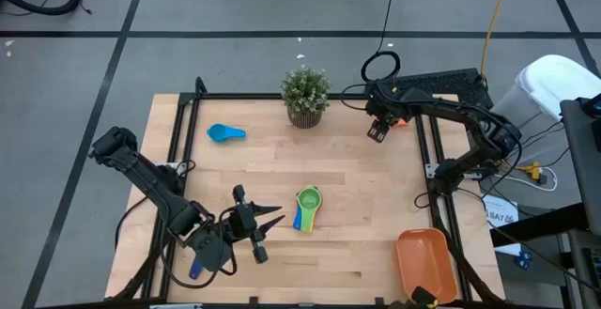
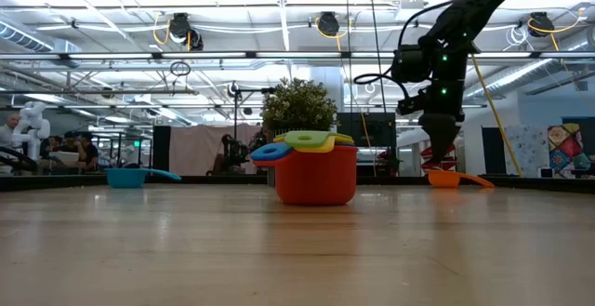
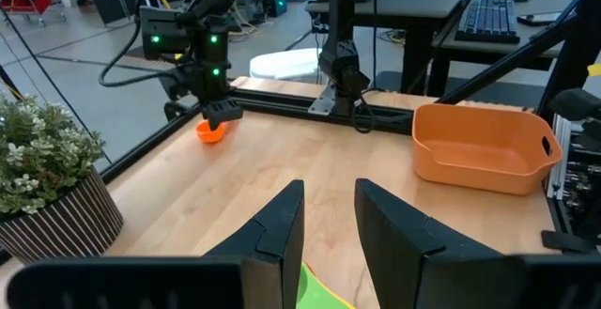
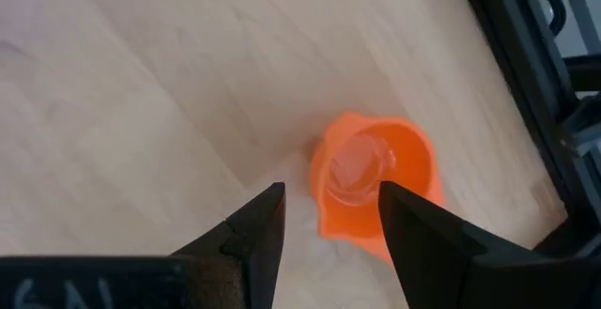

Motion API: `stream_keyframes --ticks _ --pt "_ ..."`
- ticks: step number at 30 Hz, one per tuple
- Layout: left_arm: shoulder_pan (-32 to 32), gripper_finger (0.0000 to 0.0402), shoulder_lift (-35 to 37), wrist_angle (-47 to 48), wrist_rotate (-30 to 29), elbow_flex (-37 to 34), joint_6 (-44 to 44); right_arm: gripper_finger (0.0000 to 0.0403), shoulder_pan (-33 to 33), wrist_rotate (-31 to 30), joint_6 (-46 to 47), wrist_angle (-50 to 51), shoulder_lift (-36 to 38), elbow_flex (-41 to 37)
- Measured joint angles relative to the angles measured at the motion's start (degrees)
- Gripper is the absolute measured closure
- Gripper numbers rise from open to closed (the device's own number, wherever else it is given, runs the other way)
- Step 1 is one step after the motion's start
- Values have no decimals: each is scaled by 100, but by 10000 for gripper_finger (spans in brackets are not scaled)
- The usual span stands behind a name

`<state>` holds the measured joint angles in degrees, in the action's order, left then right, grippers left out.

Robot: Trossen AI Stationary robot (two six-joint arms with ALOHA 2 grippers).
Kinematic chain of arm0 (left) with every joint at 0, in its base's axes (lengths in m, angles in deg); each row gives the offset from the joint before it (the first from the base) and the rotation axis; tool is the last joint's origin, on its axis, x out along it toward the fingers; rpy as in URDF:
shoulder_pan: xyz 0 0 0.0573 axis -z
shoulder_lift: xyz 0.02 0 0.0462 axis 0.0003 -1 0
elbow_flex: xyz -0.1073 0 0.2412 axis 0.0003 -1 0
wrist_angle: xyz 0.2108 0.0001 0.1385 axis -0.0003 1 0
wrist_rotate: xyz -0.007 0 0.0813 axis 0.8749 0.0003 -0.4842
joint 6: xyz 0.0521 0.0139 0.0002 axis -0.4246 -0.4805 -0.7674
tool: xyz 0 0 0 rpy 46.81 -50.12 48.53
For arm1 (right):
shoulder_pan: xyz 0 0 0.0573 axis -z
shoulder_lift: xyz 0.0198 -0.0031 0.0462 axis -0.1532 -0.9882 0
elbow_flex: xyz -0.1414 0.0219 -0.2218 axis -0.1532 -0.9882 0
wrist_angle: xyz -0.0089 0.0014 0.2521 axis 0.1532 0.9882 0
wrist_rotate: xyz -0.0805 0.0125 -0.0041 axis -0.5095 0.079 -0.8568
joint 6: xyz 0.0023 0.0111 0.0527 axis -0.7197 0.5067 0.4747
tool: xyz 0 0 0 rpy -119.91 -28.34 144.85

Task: Nest measuring cups in basket
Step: Stack the orange measuring cup on top of the light blue measuring cup

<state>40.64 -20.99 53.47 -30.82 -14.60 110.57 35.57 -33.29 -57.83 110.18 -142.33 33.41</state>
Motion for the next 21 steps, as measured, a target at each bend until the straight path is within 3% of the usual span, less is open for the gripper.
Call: stream_keyframes --ticks 11,21 --pt "24 300 0 9 0 0 0 238 58 170 296 -111 -2 -52" --pt "37 300 0 35 2 0 2 238 58 186 386 -696 -4 -747"
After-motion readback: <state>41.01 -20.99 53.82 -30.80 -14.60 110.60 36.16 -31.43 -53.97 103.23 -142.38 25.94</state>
